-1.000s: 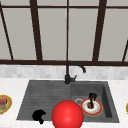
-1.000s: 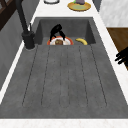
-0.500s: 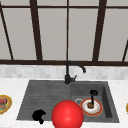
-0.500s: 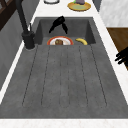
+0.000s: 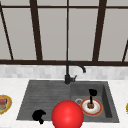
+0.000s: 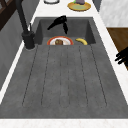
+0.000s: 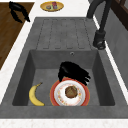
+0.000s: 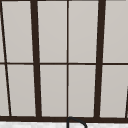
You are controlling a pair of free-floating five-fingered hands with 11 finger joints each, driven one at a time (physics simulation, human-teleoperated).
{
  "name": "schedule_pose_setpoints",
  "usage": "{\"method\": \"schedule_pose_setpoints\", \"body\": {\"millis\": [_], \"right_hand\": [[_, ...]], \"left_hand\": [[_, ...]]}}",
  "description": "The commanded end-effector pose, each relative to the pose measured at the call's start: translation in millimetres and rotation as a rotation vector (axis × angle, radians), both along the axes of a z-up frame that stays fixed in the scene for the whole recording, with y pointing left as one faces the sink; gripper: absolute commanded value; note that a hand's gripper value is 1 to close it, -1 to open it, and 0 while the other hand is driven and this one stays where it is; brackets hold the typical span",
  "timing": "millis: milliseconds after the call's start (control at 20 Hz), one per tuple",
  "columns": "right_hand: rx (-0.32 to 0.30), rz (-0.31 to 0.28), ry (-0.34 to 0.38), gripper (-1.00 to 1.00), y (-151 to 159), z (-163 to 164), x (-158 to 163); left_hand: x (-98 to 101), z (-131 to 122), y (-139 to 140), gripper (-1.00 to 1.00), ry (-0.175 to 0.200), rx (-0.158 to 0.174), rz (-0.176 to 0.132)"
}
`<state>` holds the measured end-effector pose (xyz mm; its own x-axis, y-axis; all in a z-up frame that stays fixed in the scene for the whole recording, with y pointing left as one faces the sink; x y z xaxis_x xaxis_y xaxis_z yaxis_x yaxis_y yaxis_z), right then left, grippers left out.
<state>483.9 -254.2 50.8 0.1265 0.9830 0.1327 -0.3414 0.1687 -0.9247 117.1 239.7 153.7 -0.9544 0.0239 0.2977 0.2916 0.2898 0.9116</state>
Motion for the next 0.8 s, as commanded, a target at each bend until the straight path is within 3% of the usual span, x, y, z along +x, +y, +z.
{"method": "schedule_pose_setpoints", "body": {"millis": [0, 400, 750], "right_hand": [[0.071, 0.058, -0.047, -1.00, 7, 3, 1], [0.097, 0.215, -0.086, -1.00, 6, 29, 8], [0.134, 0.322, -0.191, -1.00, 11, 45, 14]], "left_hand": [[0.0, 0, 0, 0.00, 0.000, 0.000, 0.000], [0.0, 0, 0, 0.00, 0.000, 0.000, 0.000], [0.0, 0, 0, 0.00, 0.000, 0.000, 0.000]]}}
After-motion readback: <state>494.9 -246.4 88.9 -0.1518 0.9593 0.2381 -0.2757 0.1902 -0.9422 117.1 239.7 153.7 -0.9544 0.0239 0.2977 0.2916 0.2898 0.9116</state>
